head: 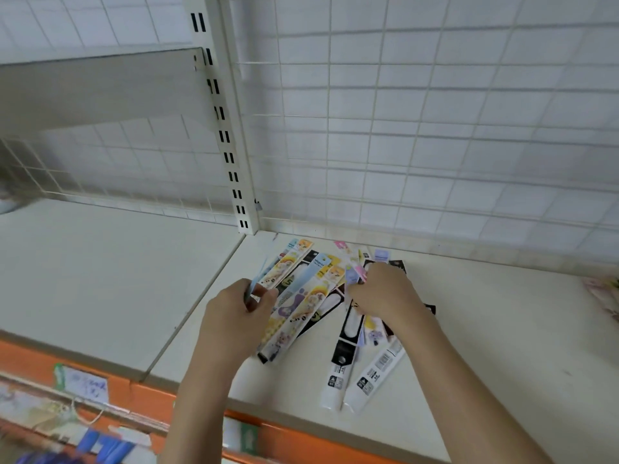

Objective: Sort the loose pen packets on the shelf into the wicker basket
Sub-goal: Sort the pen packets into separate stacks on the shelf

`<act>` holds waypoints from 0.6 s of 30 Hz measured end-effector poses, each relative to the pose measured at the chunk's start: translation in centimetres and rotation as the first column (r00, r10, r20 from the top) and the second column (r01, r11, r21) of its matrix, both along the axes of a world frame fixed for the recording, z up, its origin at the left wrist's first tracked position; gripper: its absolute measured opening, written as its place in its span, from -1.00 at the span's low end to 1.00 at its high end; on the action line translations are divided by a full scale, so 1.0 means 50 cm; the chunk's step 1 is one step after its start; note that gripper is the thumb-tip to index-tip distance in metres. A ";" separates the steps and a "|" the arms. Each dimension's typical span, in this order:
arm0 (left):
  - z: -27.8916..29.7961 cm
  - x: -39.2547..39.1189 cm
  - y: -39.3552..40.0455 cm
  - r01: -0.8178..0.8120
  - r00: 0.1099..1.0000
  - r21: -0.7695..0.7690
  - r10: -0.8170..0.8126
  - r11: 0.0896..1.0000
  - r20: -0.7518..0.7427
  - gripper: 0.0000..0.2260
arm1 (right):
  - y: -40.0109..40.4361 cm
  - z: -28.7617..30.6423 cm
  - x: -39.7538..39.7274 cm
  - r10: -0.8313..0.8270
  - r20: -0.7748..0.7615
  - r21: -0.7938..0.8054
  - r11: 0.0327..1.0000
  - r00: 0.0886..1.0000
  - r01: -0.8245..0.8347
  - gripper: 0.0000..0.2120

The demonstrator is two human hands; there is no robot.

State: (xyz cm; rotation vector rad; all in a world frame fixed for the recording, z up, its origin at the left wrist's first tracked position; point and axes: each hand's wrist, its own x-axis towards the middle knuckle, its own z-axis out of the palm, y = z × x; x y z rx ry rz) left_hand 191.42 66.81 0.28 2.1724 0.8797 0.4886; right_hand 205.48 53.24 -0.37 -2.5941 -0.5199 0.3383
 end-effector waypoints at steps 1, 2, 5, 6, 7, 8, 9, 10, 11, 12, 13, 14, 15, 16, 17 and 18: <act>-0.001 0.002 -0.008 0.002 1.000 -0.006 -0.002 1.000 0.005 -0.78 | -0.007 -0.003 0.000 -0.009 0.007 0.014 1.000 1.000 0.009 -0.61; -0.003 0.004 -0.016 0.001 1.000 -0.008 -0.001 1.000 0.010 -0.78 | -0.013 -0.005 0.001 -0.021 0.017 0.024 1.000 1.000 0.021 -0.58; -0.005 0.005 -0.036 -0.003 1.000 0.021 0.002 1.000 0.006 -0.77 | -0.023 -0.001 0.001 -0.016 0.000 0.018 1.000 1.000 0.016 -0.57; -0.005 0.003 -0.041 -0.003 1.000 0.024 0.003 1.000 0.007 -0.77 | -0.025 0.001 0.001 -0.005 -0.026 0.020 1.000 1.000 0.005 -0.60; -0.005 0.001 -0.044 -0.004 1.000 0.025 0.004 1.000 0.011 -0.76 | -0.027 0.004 0.002 0.003 -0.053 0.023 1.000 0.999 -0.002 -0.64; -0.006 -0.001 -0.046 -0.005 1.000 0.025 0.005 1.000 0.014 -0.77 | -0.030 0.005 0.004 0.007 -0.075 0.029 1.000 0.997 -0.004 -0.67; -0.005 -0.005 -0.047 -0.007 1.000 0.021 0.007 1.000 0.017 -0.77 | -0.034 0.007 0.004 0.008 -0.088 0.037 0.999 0.996 -0.005 -0.70; -0.005 -0.008 -0.048 -0.008 1.000 0.014 0.008 1.000 0.019 -0.77 | -0.039 0.009 0.003 0.013 -0.096 0.051 0.999 0.995 -0.008 -0.74; -0.004 -0.012 -0.050 -0.008 1.000 0.003 0.008 1.000 0.020 -0.77 | -0.046 0.011 0.002 0.019 -0.096 0.065 0.998 0.995 -0.013 -0.77; -0.004 -0.016 -0.050 -0.008 1.000 -0.009 0.008 1.000 0.023 -0.77 | -0.052 0.013 0.001 0.024 -0.091 0.073 0.997 0.996 -0.017 -0.77; -0.003 -0.018 -0.051 -0.011 1.000 -0.013 0.011 1.000 0.024 -0.78 | -0.058 0.015 0.000 0.022 -0.092 0.077 0.997 0.996 -0.015 -0.73; -0.002 -0.019 -0.052 -0.016 1.000 -0.009 0.016 1.000 0.020 -0.78 | -0.065 0.018 -0.002 0.014 -0.098 0.084 0.996 0.995 -0.006 -0.69; 0.000 -0.020 -0.054 -0.017 1.000 -0.004 0.017 1.000 0.011 -0.77 | -0.071 0.022 -0.002 0.003 -0.111 0.096 0.995 0.994 0.008 -0.67; 0.002 -0.021 -0.055 -0.016 1.000 -0.005 0.016 1.000 0.003 -0.77 | -0.076 0.027 -0.002 -0.007 -0.124 0.117 0.993 0.992 0.022 -0.69; 0.004 -0.021 -0.057 -0.011 1.000 -0.009 0.011 1.000 -0.004 -0.76 | -0.080 0.032 -0.003 -0.015 -0.139 0.154 0.987 0.990 0.036 -0.73; 0.007 -0.021 -0.059 -0.005 1.000 -0.008 0.005 1.000 -0.008 -0.75 | -0.085 0.038 -0.005 -0.020 -0.153 0.210 0.976 0.988 0.052 -0.77</act>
